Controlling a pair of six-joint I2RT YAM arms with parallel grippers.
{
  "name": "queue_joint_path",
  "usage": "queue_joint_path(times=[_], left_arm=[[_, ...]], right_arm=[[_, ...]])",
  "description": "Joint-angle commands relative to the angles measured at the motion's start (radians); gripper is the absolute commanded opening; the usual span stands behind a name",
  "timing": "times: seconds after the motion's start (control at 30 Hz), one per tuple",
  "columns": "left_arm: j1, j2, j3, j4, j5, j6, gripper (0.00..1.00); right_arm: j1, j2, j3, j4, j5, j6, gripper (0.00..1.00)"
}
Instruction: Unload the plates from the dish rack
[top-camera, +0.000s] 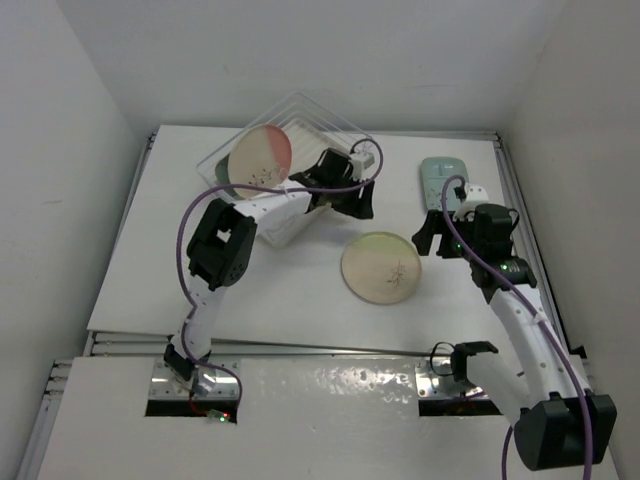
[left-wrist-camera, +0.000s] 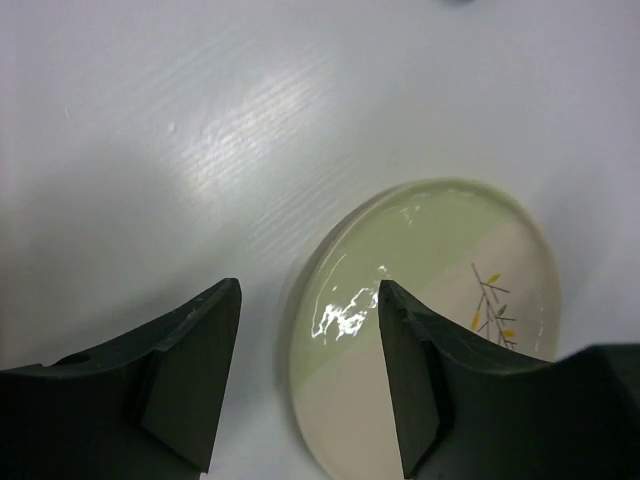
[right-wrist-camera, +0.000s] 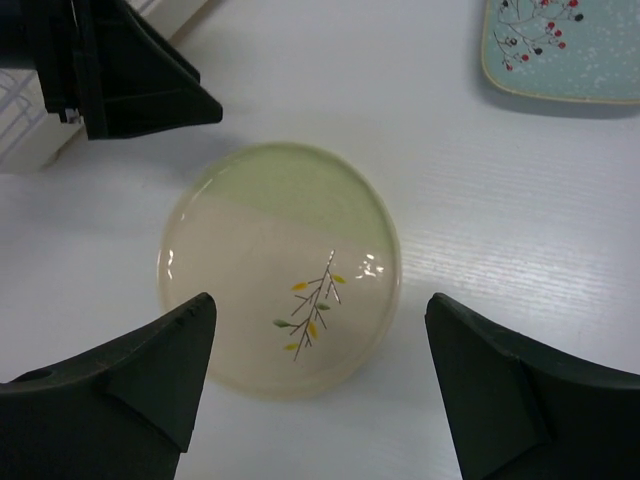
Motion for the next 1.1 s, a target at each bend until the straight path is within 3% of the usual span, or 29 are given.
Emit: queue_joint_path(times=[0.0, 0.13, 0.17, 0.23, 0.33, 0.37, 0.5, 0.63, 0.8, 0.97, 1.07], left_arm=[[-0.015, -0.054, 0.149, -0.080, 0.005, 0.104, 0.55], [-0.008, -0.093, 0.357, -0.249, -0.069, 0.240, 0.56], [-0.002, -0.103, 0.434, -0.282, -0.143, 0.268, 0.56], [0.029, -0.151, 0.474, -0.334, -0.236, 0.356, 0.59], [0.089, -0.245, 0.407, -0.325, -0.445, 0.449, 0.69], [0.115, -0.264, 0.393, -0.325, -0.440, 0.466, 0.74], [0.300, -0.334, 0.347, -0.365, -0.300, 0.455, 0.77], [0.337, -0.352, 0.280, -0.348, -0.392, 0.509, 0.78], [0.431, -0.297, 0.313, -0.305, -0.392, 0.463, 0.80], [0.436, -0.246, 0.299, -0.310, -0.347, 0.512, 0.81], [0.443, -0.234, 0.238, -0.244, -0.413, 0.503, 0.81]], right_arm=[[-0.004, 0.025, 0.079, 0.032, -0.034, 0.015, 0.85], [-0.004, 0.074, 0.124, 0.056, -0.047, 0.033, 0.85], [-0.004, 0.095, 0.139, 0.062, -0.048, 0.034, 0.85], [-0.004, 0.118, 0.153, 0.069, -0.041, 0.032, 0.84], [-0.004, 0.155, 0.161, 0.095, -0.054, 0.032, 0.84], [-0.004, 0.173, 0.162, 0.102, -0.062, 0.034, 0.84], [-0.004, 0.209, 0.173, 0.119, -0.094, 0.037, 0.83], [-0.004, 0.232, 0.175, 0.139, -0.114, 0.034, 0.83], [-0.004, 0.253, 0.184, 0.136, -0.143, 0.040, 0.83], [-0.004, 0.261, 0.179, 0.119, -0.151, 0.040, 0.82], [-0.004, 0.261, 0.178, 0.107, -0.145, 0.046, 0.82]])
